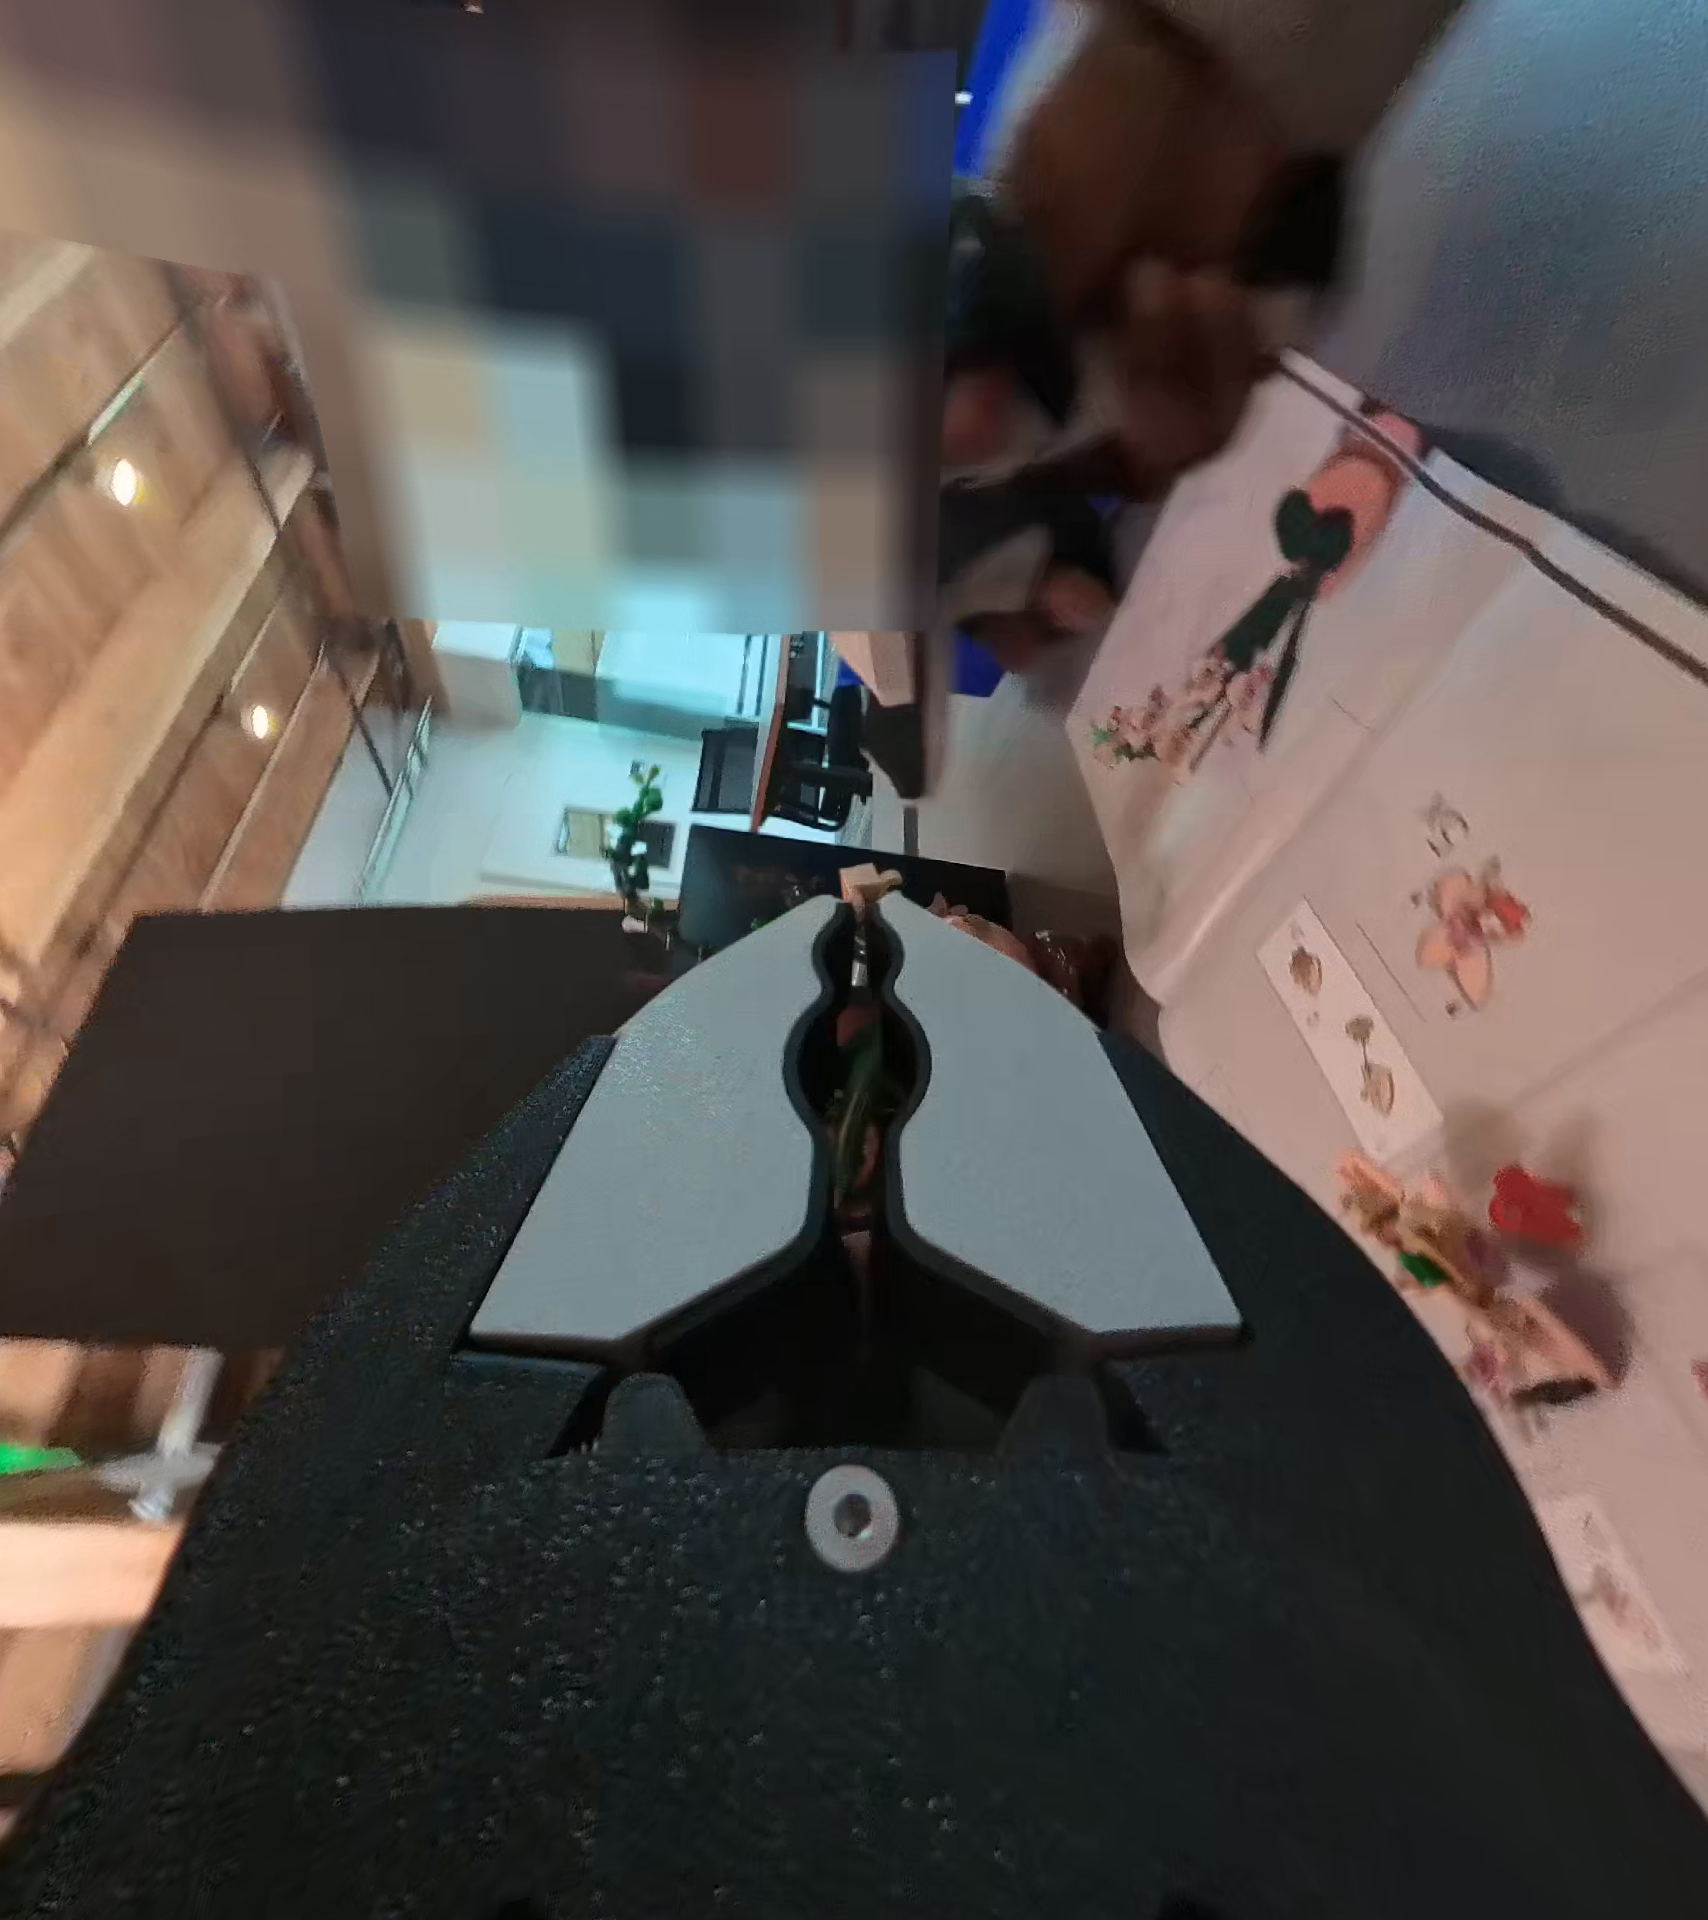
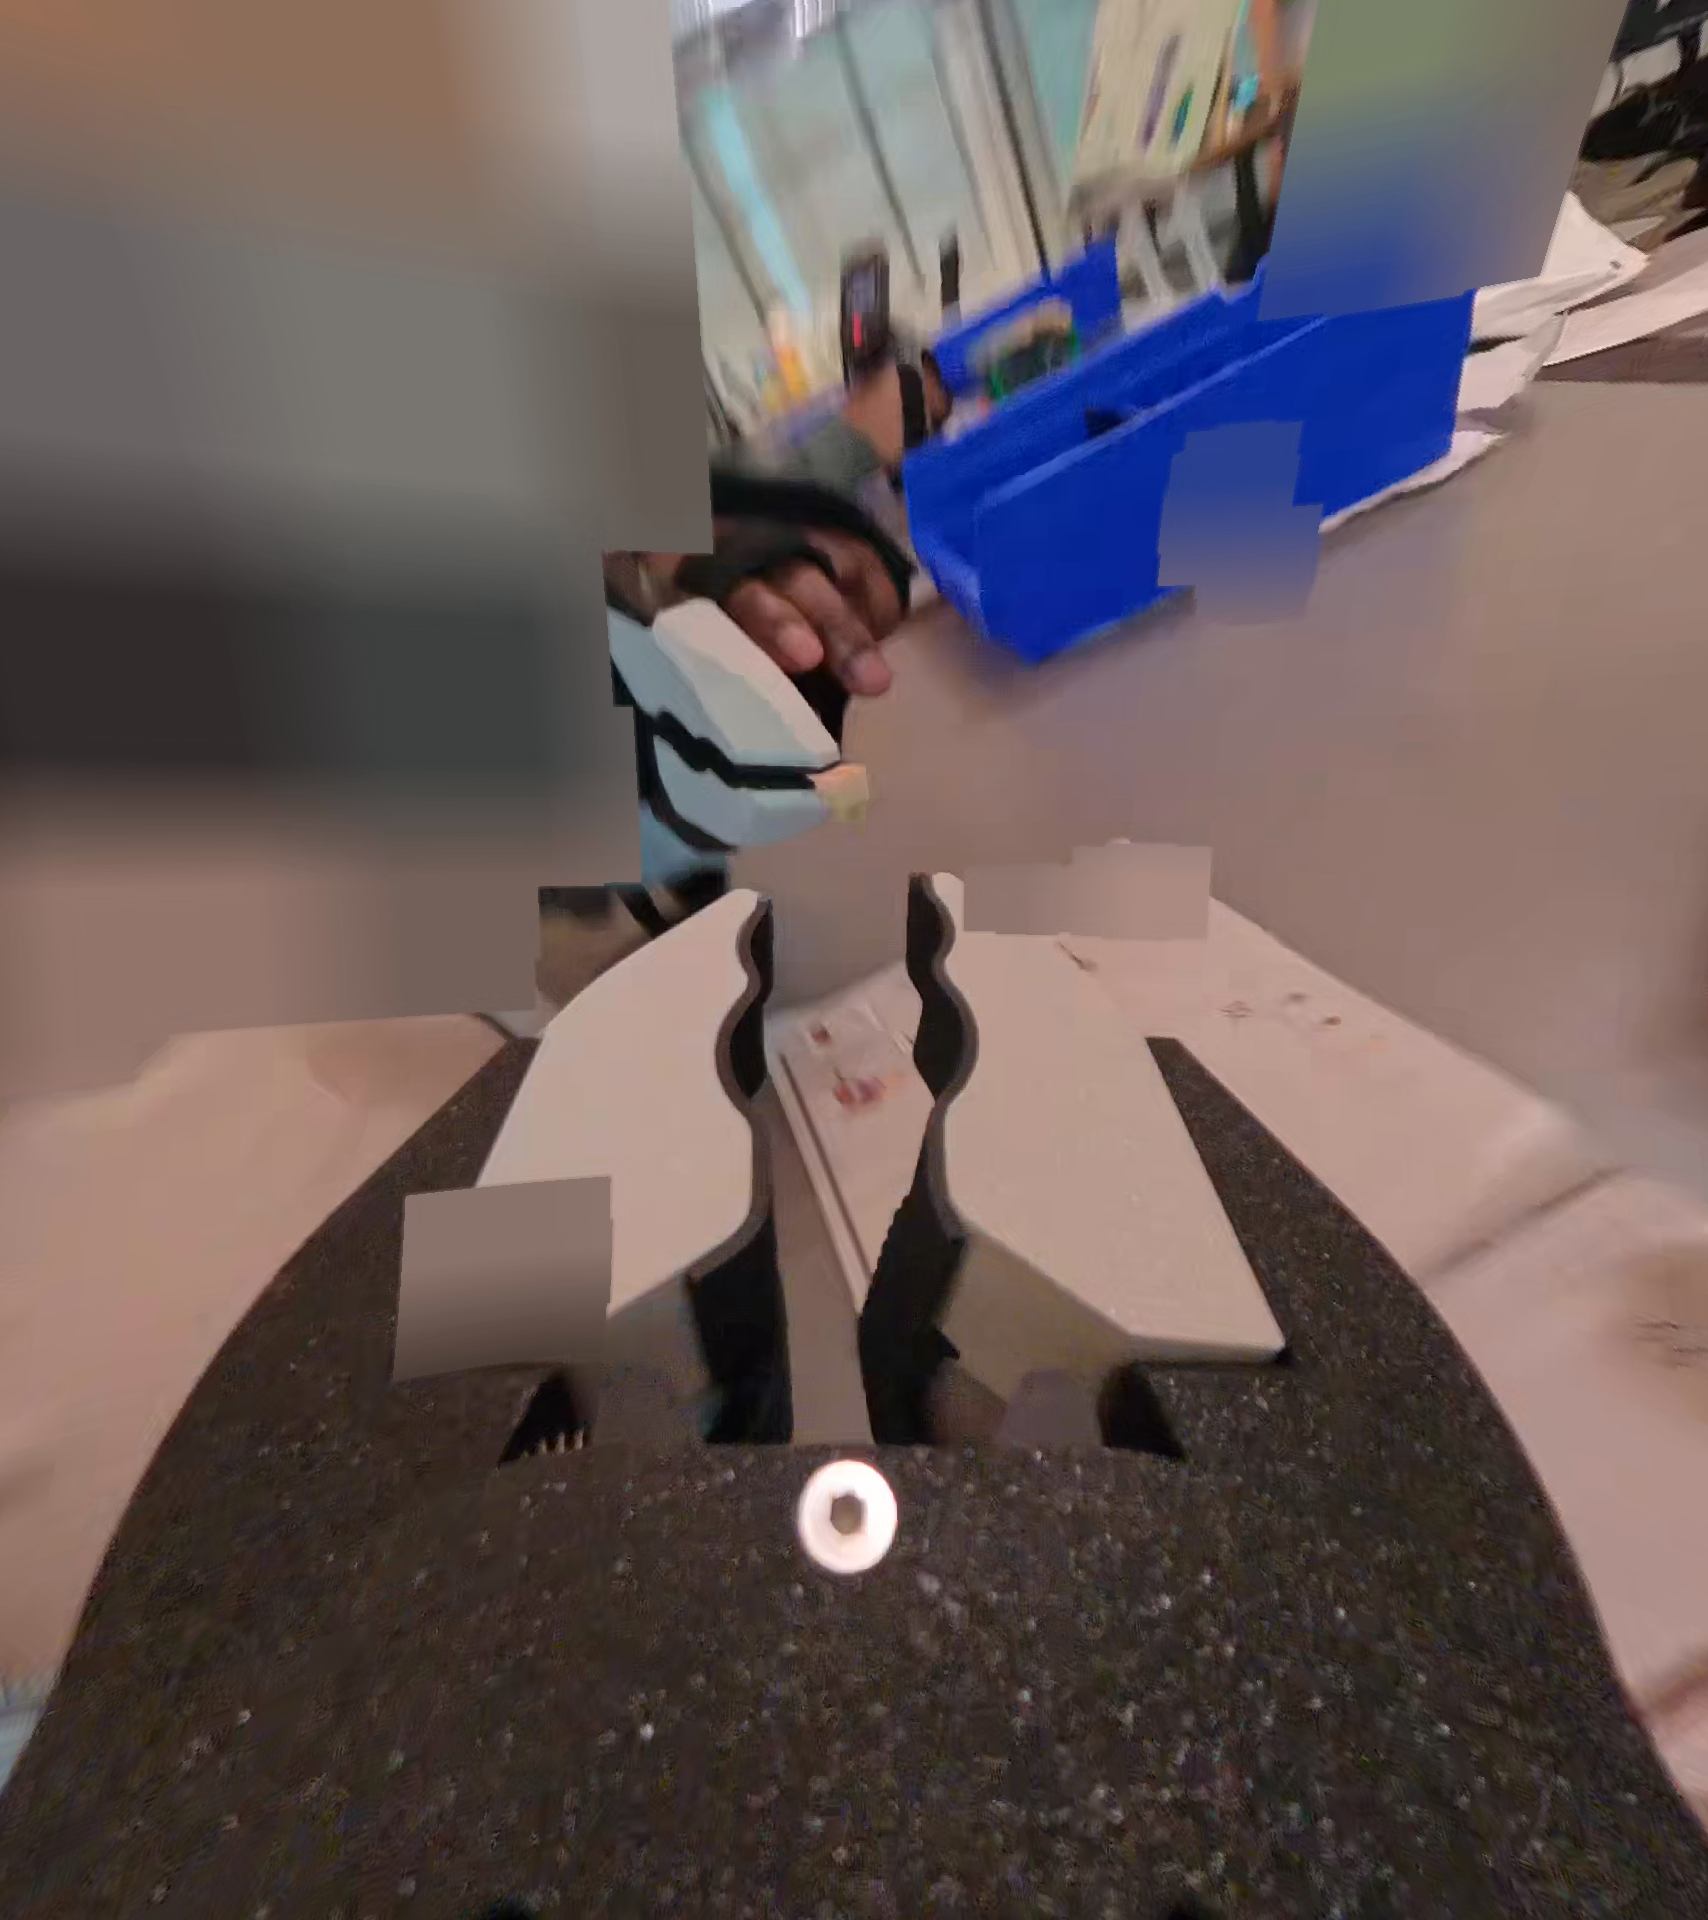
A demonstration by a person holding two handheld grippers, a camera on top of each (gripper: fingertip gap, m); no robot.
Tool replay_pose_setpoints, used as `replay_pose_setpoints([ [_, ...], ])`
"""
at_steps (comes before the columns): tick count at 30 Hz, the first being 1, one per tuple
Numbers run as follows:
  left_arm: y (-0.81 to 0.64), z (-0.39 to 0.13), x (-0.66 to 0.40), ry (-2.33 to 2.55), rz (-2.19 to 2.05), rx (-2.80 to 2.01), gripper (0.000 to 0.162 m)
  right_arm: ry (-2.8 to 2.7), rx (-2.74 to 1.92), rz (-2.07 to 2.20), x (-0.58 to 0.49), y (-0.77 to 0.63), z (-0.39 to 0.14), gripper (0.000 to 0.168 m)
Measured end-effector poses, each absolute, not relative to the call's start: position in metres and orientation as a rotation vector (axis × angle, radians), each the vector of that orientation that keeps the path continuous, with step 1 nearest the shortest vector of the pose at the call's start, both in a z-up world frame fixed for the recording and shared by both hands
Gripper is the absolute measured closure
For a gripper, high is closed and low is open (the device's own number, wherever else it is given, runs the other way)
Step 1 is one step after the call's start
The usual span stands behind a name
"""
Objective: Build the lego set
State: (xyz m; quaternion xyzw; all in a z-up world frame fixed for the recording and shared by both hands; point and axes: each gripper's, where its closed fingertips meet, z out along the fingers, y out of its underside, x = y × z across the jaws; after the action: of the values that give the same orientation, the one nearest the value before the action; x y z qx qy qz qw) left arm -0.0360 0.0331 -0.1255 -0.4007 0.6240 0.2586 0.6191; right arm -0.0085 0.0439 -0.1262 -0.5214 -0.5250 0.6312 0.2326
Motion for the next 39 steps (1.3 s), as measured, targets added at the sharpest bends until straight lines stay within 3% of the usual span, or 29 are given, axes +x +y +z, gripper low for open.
replay_pose_setpoints([
  [6, 0.021, -0.139, -0.021, 1.618, 0.572, -0.829, 0.161, -2.041, -1.214, 1.416, -0.01, 0.017, -0.126, 0.148],
  [13, 0.018, -0.138, -0.016, 1.639, 0.557, -0.812, 0.161, -2.196, -1.152, 1.325, -0.017, 0.017, -0.135, 0.152],
  [18, 0.02, -0.138, -0.019, 1.606, 0.542, -0.844, 0.16, -2.141, -1.14, 1.377, -0.019, 0.018, -0.132, 0.162],
  [21, 0.02, -0.127, -0.022, 1.389, 0.371, -0.978, 0.148, -1.879, -1.116, 1.617, -0.02, 0.025, -0.113, 0.168],
  [23, 0.017, -0.124, -0.021, 1.216, 0.182, -1.067, 0.151, -1.655, -1.104, 1.828, -0.02, 0.031, -0.102, 0.168],
  [25, 0.022, -0.135, -0.027, 1.146, 0.137, -1.157, 0.153, -1.583, -1.157, 1.847, -0.02, 0.04, -0.116, 0.168],
  [29, 0.031, -0.171, -0.057, 1.166, 0.182, -1.343, 0.157, -1.762, -1.365, 1.489, -0.013, 0.055, -0.171, 0.162],
  [32, 0.027, -0.167, -0.082, 1.113, 0.201, -1.404, 0.153, -1.9, -1.424, 1.33, -0.006, 0.041, -0.192, 0.154],
  [39, 0.018, -0.179, -0.103, 0.925, 0.173, -1.546, 0.15, -2.007, -1.5, 1.068, -0.032, 0.016, -0.228, 0.154],
])
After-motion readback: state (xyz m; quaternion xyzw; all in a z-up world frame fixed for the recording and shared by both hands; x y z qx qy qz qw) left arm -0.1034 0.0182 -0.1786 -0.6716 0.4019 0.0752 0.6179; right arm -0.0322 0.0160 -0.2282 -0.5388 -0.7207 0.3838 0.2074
